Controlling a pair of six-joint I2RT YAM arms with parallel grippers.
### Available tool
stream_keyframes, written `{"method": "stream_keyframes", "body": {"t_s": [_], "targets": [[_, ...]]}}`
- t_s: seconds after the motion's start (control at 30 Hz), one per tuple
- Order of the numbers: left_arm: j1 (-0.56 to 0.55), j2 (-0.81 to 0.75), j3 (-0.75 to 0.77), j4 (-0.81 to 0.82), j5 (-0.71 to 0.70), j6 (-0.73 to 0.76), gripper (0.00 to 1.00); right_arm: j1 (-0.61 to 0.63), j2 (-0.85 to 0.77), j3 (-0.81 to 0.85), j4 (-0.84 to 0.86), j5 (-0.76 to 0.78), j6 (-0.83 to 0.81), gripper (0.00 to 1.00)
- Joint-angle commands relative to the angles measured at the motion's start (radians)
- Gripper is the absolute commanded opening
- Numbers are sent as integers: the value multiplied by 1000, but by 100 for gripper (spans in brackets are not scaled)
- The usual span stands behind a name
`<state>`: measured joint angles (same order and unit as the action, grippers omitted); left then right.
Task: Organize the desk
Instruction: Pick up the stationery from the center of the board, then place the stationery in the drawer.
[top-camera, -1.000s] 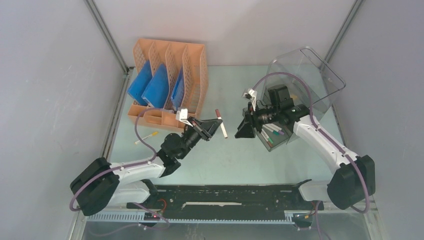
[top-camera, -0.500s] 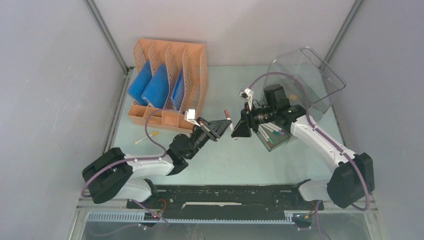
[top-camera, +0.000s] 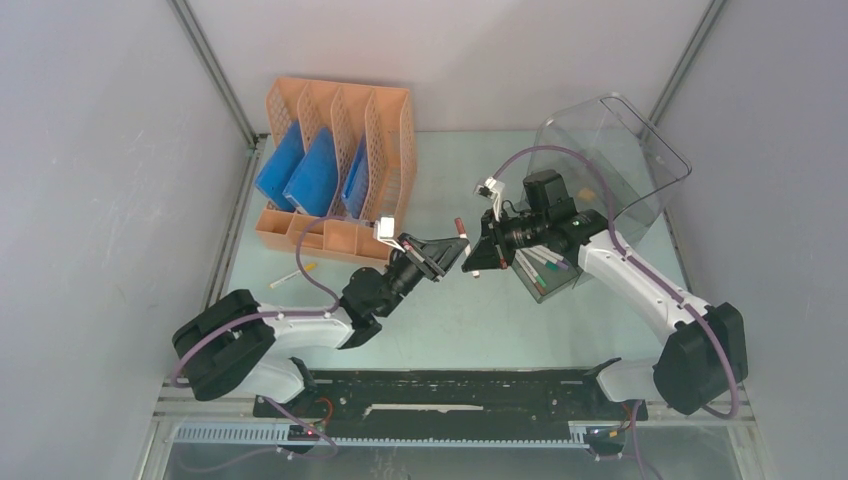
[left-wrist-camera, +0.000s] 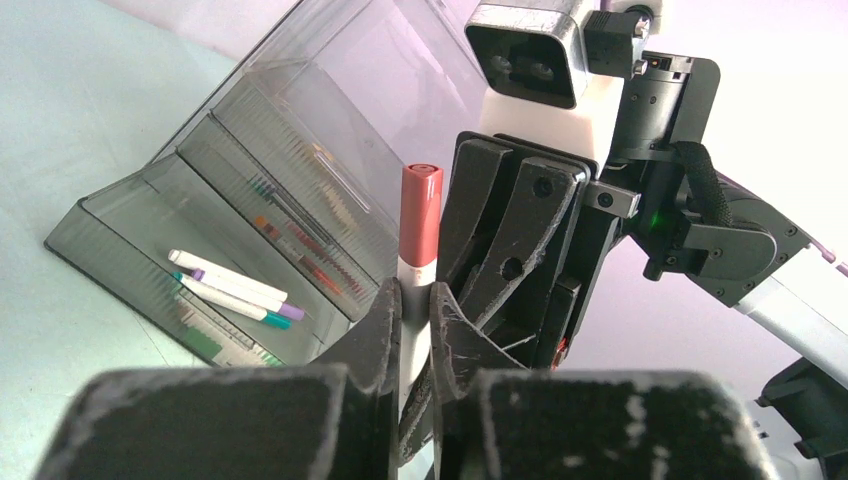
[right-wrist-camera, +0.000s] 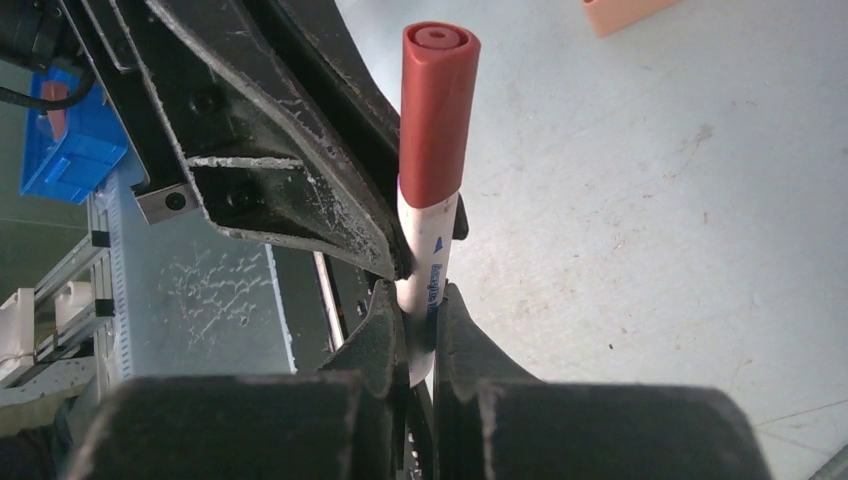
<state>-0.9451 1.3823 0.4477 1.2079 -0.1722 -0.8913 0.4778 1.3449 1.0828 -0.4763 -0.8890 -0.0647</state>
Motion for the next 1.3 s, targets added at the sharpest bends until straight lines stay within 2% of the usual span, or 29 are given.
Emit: {"method": "stream_keyframes", "body": {"t_s": [0.0, 0.07, 0.1, 0.13, 0.27, 0.53, 0.67, 0.93, 1.27], "targets": [[-8, -11, 25, 33, 9, 10, 19, 4, -3, 9, 19, 14, -27, 0], [-6, -32, 15, 24, 6, 31, 34, 4, -8, 9, 12, 30, -43, 0], [-6, -46, 10, 10, 0, 41, 45, 4, -13, 9, 7, 40, -55, 0], [-6, -63, 4, 0, -4, 57, 51, 3, -18, 11, -4, 48, -72, 0], [-7, -160, -15, -108, -19, 163, 68, 1, -35, 33, -64, 89, -159, 0], [1, -417, -33, -463, -77, 409, 99, -10, -93, 48, -196, 174, -389, 0], [25, -521, -52, -590, -109, 462, 100, -16, -107, 49, -232, 254, -471, 0], [63, -645, -82, -773, -182, 492, 100, -31, -59, 48, -242, 511, -507, 0], [88, -734, -136, -829, -251, 485, 100, -74, 52, 49, -233, 711, -496, 2]]}}
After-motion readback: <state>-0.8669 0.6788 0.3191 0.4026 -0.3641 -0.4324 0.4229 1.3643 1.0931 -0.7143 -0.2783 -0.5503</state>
